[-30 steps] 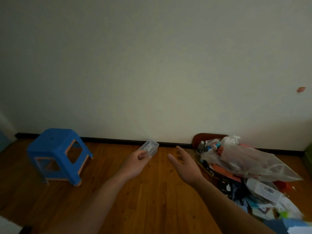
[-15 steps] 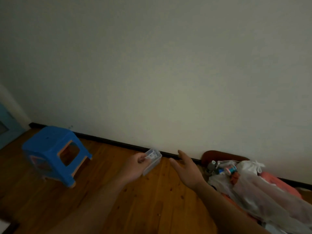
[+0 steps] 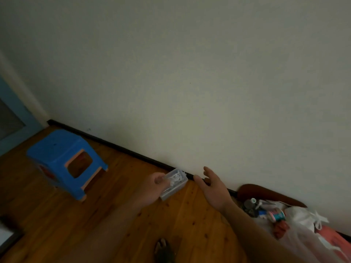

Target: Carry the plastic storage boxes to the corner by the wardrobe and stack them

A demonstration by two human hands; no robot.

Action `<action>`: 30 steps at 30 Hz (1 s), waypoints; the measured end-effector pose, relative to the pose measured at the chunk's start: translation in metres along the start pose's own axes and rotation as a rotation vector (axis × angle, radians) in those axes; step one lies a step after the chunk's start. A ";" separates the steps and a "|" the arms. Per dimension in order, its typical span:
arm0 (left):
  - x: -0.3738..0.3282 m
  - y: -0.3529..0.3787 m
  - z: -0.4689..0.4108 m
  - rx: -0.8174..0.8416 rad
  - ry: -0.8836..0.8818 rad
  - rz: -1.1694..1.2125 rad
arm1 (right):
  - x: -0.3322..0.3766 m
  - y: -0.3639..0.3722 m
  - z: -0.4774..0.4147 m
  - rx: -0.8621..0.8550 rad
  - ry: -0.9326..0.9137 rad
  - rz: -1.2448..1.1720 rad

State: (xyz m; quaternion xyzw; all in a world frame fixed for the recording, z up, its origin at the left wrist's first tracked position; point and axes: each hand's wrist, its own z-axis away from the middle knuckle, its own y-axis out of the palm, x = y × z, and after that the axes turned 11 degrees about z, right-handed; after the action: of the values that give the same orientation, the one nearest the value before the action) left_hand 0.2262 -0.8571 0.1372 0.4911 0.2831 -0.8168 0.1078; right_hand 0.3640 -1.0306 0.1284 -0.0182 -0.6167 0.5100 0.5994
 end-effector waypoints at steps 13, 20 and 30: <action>-0.032 -0.043 -0.167 -0.109 -0.076 0.125 | 0.030 0.016 -0.192 0.056 -0.020 0.047; -0.027 -0.047 -0.202 -0.160 -0.165 0.152 | 0.025 0.025 -0.257 0.160 -0.072 0.095; -0.011 -0.009 -0.231 -0.352 -0.302 0.206 | -0.022 0.023 -0.331 0.413 -0.179 0.130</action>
State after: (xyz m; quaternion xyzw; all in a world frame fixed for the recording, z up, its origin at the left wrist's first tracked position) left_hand 0.3993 -0.7197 0.0674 0.3635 0.3502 -0.8036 0.3153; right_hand 0.6073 -0.8324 0.0187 0.1102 -0.5474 0.6624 0.4994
